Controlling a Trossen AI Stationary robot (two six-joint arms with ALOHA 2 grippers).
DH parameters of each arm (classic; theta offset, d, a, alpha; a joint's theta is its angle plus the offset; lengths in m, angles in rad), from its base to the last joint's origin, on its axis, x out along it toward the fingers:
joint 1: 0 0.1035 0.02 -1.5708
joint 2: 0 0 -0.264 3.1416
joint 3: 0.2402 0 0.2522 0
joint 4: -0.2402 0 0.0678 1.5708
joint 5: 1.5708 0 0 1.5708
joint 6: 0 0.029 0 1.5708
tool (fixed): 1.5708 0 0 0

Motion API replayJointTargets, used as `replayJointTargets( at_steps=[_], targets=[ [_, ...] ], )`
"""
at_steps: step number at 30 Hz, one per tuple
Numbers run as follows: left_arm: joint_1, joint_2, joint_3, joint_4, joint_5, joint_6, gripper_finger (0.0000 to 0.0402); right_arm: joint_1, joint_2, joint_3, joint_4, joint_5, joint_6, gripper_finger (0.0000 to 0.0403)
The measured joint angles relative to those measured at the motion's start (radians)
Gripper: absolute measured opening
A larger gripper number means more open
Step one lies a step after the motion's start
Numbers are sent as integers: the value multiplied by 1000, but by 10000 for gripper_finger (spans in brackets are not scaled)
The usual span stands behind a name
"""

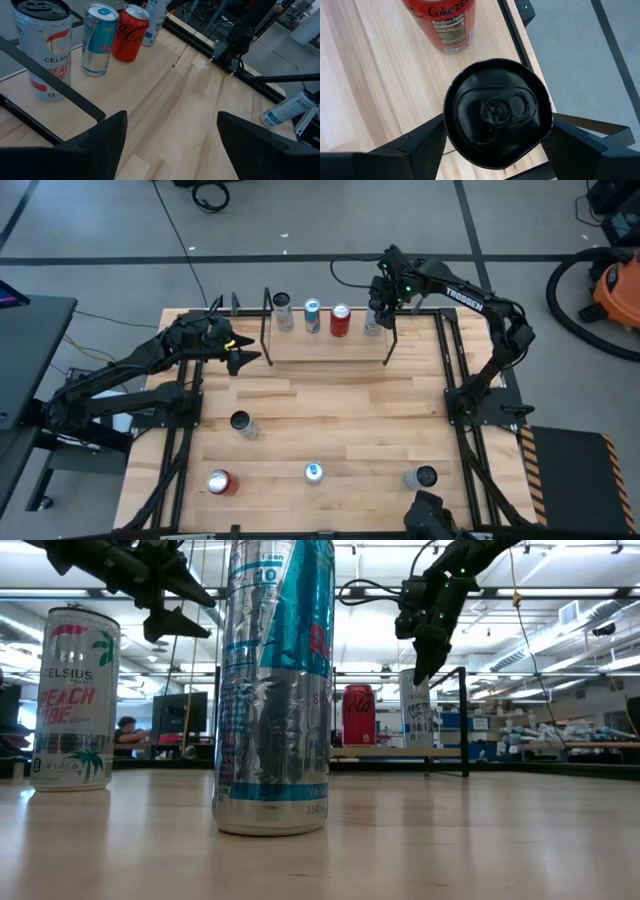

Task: Place canned beverage on shelf
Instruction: Put the top right white-blue soda can on the shelf

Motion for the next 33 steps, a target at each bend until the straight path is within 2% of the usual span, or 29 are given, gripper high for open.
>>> replayJointTargets(
  at_steps=[22,33],
  targets=[
    [0,0,0,0,0,0,311,1,0,0,16,16,15,312],
    [0,0,0,0,0,0,311,42,0,0,17,26,19,312]
  ],
)
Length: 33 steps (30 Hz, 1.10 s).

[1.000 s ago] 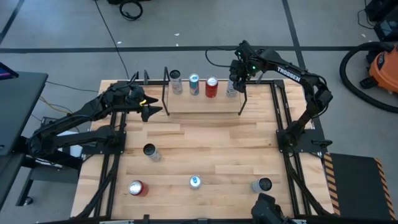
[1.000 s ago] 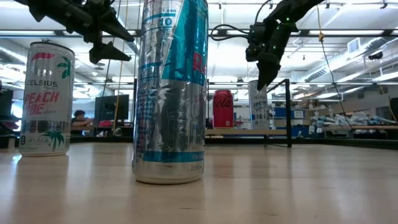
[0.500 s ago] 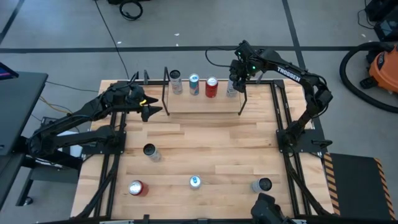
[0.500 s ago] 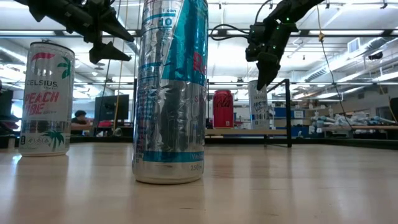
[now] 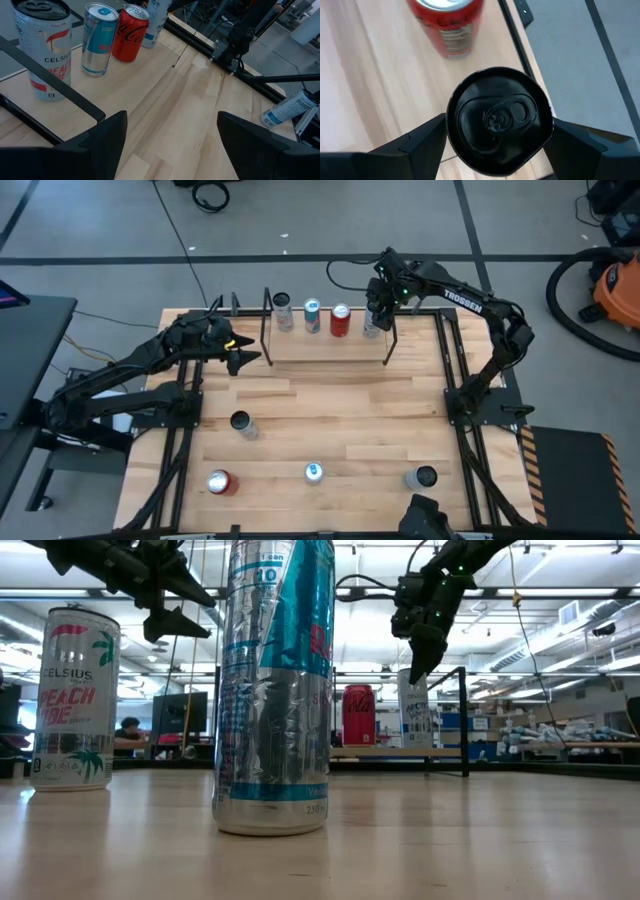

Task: Place canned beverage on shelf
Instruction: Put the top right white-blue soda can on the shelf, then align the white and blue soda can with the white and blue soda can on the shelf

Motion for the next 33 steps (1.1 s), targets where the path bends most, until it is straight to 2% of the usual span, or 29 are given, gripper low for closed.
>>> replayJointTargets(
  at_steps=[7,19,33],
  targets=[
    [0,0,0,0,0,0,311,4,0,0,-1,43,0,312],
    [0,0,0,0,0,0,311,4,-3,0,9,49,-12,312],
    [0,0,0,0,0,0,311,10,-112,0,11,31,11,312]
  ],
)
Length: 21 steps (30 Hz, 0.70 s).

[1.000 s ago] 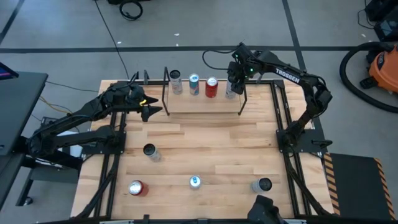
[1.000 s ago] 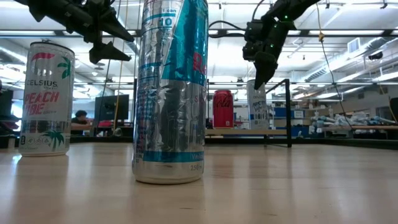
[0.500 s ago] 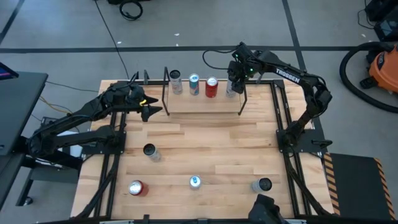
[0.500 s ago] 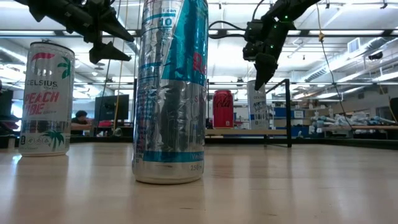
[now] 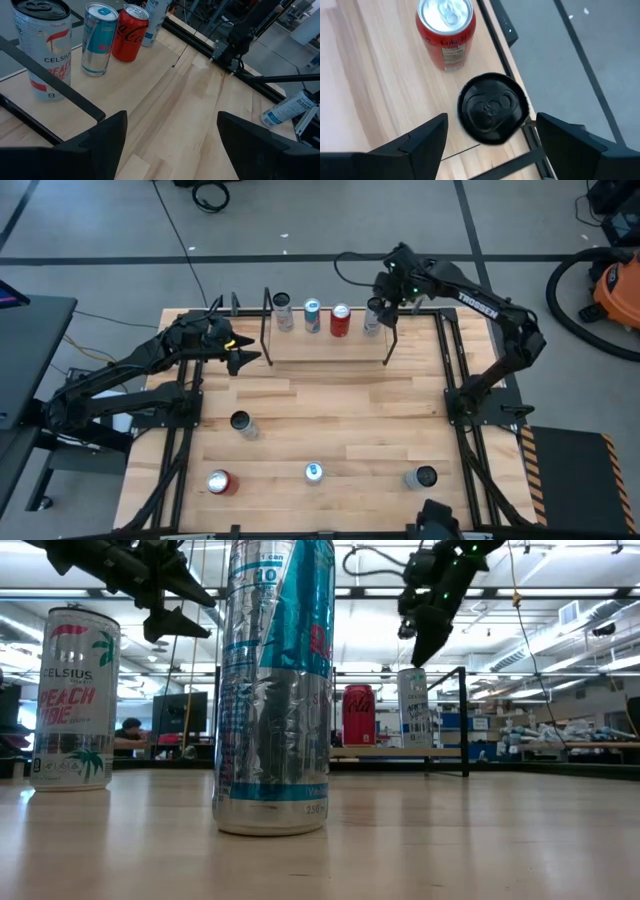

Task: Place canned beverage on shelf
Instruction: Align the white and blue soda can with the white and blue soda can on the shelf

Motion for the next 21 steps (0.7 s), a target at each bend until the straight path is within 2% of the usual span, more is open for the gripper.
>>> replayJointTargets(
  at_steps=[13,21],
  targets=[
    [0,0,0,0,0,2,311,40,-163,0,-59,-2,158,311],
    [0,0,0,0,0,1,311,54,-219,0,-127,-34,165,314]
  ],
)
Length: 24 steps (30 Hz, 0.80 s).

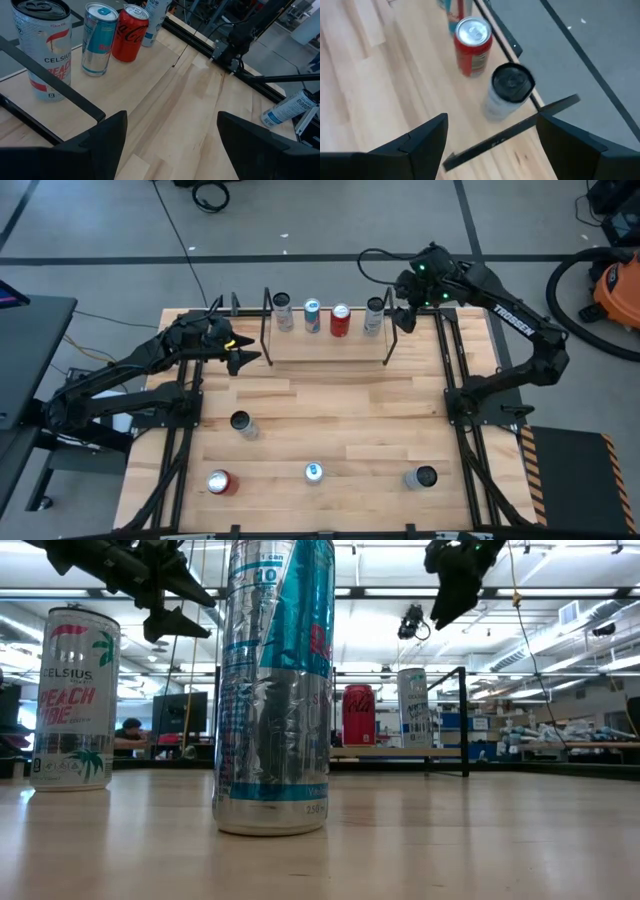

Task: Place canned beverage on shelf
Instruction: Align the white and blue soda can with the white and blue soda can on the shelf

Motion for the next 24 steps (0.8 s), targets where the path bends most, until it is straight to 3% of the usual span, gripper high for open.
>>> replayJointTargets(
  at_steps=[8,16,24],
  targets=[
    [0,0,0,0,0,0,311,106,-28,0,-134,-1,48,337],
    [0,0,0,-6,0,0,311,217,-70,0,-274,-151,199,342],
    [0,0,0,-32,0,1,311,392,-109,0,-349,-181,373,342]
  ],
)
